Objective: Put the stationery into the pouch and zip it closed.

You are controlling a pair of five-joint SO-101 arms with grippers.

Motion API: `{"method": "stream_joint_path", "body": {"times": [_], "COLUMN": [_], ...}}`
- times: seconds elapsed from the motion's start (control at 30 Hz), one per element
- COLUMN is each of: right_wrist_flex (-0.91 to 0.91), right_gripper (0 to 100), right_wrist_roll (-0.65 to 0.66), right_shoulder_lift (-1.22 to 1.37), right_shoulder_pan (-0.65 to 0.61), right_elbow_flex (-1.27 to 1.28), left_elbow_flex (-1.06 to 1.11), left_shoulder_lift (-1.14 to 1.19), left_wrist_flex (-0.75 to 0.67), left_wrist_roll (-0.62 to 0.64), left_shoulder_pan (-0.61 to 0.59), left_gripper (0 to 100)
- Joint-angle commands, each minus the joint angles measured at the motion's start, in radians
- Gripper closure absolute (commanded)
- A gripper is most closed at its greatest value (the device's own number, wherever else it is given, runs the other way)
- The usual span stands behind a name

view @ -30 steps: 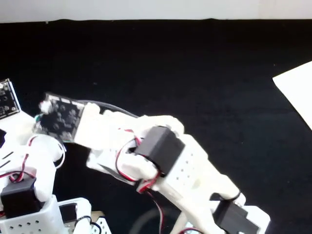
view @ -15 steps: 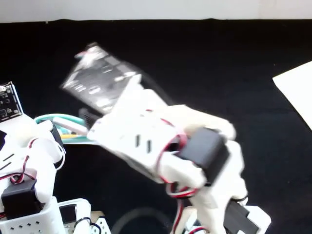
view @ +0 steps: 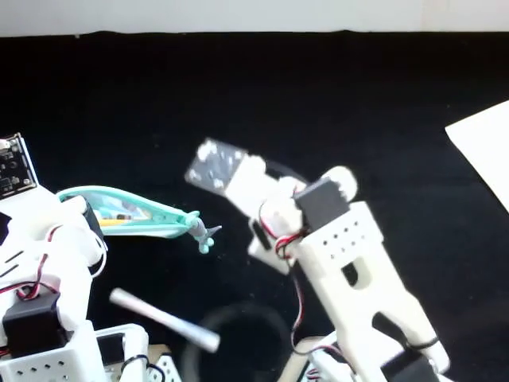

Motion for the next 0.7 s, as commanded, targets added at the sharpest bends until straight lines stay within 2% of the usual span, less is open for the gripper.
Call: {"method": "stream_joint_path", "body": {"times": [0.0,0.13,0.23,0.4,0.53,0.67], "right_wrist_flex": [-0.073,-0.182,-0.239,-0.254,-0.348,-0.496], "right_gripper": [87.8,87.8,87.8,87.8,86.3,74.1], "right_wrist_roll": [-0.143,-0.348,-0.339,-0.164,-0.209,-0.371], "right_shoulder_lift": [-0.077,-0.096,-0.099,-0.101,-0.096,-0.099], "right_shoulder_pan": [-0.050,-0.097,-0.153,-0.302,-0.351,-0.420], "right_elbow_flex": [0.139,0.246,0.343,0.415,0.427,0.499], "left_elbow_flex": [0.061,0.058,0.058,0.058,0.058,0.058], "left_shoulder_lift": [0.018,0.021,0.021,0.021,0.021,0.021], "left_wrist_flex": [-0.032,-0.086,-0.104,-0.101,-0.101,-0.100], "left_wrist_roll": [0.011,0.084,0.132,0.144,0.141,0.141], "left_shoulder_pan": [-0.004,-0.097,-0.157,-0.242,-0.320,-0.354], "left_gripper": [99,99,99,99,99,99]}}
